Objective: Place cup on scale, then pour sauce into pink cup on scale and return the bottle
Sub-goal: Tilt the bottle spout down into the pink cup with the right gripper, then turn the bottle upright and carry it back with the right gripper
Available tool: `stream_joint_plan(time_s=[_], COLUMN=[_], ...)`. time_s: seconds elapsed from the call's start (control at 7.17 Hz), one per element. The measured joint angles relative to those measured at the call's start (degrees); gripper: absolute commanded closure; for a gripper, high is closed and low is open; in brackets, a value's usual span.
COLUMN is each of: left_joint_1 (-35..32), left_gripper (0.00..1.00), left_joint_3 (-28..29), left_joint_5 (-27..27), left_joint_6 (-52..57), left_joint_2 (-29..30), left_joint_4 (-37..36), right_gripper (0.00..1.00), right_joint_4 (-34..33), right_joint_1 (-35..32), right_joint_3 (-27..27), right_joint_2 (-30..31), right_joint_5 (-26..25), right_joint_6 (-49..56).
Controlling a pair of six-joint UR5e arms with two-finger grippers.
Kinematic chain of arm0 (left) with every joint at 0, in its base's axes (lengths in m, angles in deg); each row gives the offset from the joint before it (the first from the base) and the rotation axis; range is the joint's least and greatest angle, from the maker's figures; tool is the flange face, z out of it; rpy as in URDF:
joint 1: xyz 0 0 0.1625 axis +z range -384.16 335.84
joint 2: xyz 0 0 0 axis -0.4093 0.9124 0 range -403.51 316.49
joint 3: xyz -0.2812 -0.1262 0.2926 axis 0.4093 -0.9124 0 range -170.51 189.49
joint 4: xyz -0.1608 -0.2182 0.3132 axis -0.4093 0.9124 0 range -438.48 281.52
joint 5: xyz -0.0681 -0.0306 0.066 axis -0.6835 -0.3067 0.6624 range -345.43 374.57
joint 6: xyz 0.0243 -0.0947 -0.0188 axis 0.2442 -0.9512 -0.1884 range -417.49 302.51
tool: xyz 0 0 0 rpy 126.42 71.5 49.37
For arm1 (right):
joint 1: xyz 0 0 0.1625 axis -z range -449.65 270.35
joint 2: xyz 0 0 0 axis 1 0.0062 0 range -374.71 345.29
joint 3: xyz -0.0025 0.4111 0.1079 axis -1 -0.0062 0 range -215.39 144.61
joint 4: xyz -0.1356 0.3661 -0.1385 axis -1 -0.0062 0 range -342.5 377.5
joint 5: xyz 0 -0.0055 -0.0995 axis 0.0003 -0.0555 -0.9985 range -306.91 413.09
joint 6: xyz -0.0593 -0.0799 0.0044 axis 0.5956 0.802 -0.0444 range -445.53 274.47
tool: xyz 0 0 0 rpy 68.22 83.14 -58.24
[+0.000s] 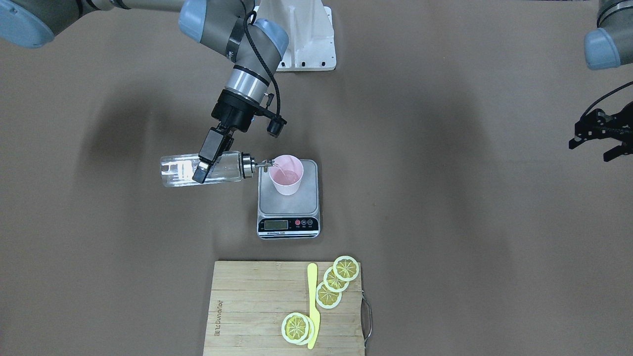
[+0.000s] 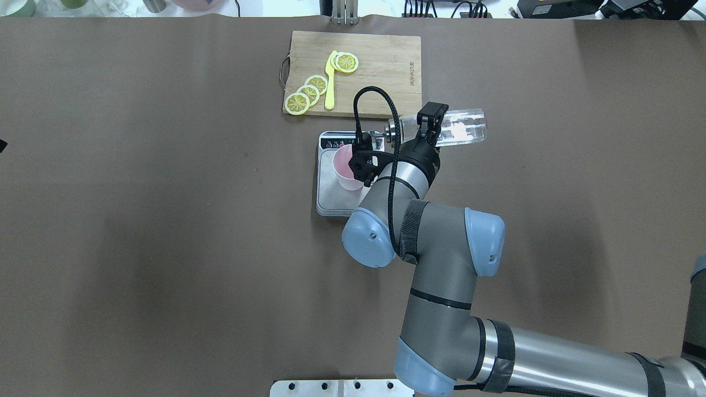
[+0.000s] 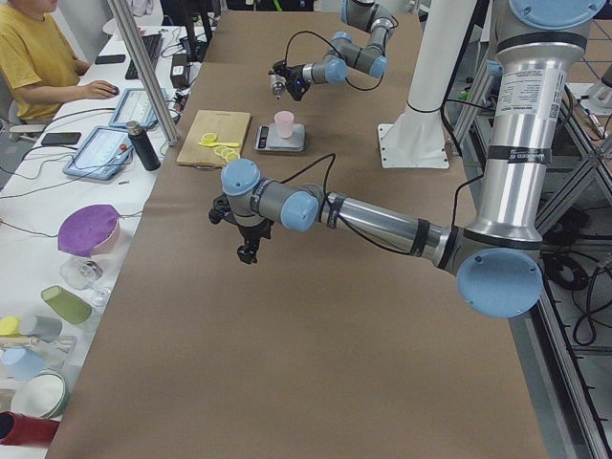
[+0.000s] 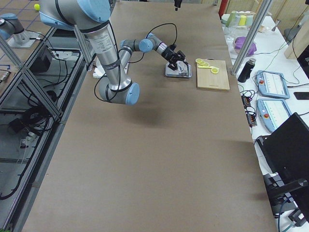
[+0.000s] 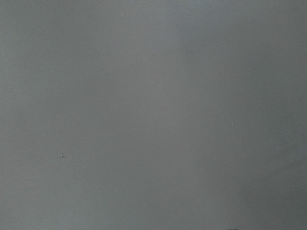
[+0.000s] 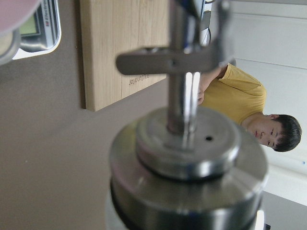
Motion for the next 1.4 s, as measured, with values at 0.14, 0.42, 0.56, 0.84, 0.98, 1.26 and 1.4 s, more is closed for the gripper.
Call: stream_joint_plan(time_s=[0.14,0.42,0.56,0.84,0.98,1.26,1.4], left_joint_1=[-0.2,-0.6,-0.7,-0.8,-0.8,-0.8,-0.8], left_gripper=[0.16,0.16,0.16,0.16,0.16,0.16,0.16], left_joint_3=[0.0,0.1,0.1,0.1,0.1,0.1,0.1], left_joint_5=[0.0,0.0,0.0,-0.1,-0.1,-0.1,0.0], left_joint_6=[0.0,0.0,0.0,0.0,0.0,0.0,0.0], left_joint_2=[0.0,0.0,0.0,0.1,0.1,0.2,0.2], left_joint_4=[0.0,-0.2,-0.2,-0.1,-0.1,-0.1,-0.1], right_gripper=[0.83,0.84,0.84,0.84,0.85,0.85,0.85], right_joint_4=[-0.6,-1.0,-1.7,-3.9,-4.0,-0.1,3.9], right_joint_1=[0.0,0.0,0.0,-0.1,-0.1,0.6,0.9], right_joint_3=[0.1,1.4,2.9,6.8,7.9,8.5,8.6], right_joint_2=[-0.1,-0.2,-0.1,0.2,0.3,1.6,2.6], right_joint_5=[-0.2,-0.4,-0.4,-0.1,0.3,1.7,2.8], right_joint_6=[-0.1,-0.1,-0.1,-0.3,-1.0,-4.0,-4.7])
